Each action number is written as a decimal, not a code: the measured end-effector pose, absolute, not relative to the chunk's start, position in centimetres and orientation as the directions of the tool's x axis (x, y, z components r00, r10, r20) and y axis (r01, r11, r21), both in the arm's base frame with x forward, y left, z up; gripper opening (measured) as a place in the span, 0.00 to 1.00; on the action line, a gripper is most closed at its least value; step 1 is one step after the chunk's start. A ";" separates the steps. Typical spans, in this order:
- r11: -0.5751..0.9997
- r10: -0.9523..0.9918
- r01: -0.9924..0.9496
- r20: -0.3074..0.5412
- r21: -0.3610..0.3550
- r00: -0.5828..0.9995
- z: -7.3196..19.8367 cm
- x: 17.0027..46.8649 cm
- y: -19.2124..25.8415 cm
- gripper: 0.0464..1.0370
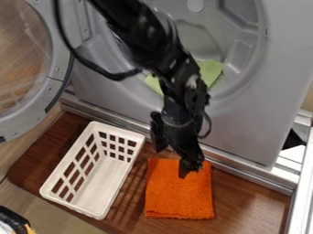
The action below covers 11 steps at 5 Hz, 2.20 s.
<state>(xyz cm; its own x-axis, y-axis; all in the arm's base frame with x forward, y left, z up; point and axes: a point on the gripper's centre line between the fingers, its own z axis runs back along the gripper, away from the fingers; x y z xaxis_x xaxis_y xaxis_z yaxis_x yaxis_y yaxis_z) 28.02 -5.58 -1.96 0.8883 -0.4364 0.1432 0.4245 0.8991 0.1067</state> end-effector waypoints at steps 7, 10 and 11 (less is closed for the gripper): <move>0.876 -0.475 0.483 0.198 0.007 0.858 -7.3 27.4 -9.5 0.96; 0.781 -0.602 0.624 0.236 -0.028 0.763 -7.0 29.1 -16.3 0.96; 0.756 -0.630 0.654 0.245 -0.025 0.737 -6.7 29.3 -17.3 0.96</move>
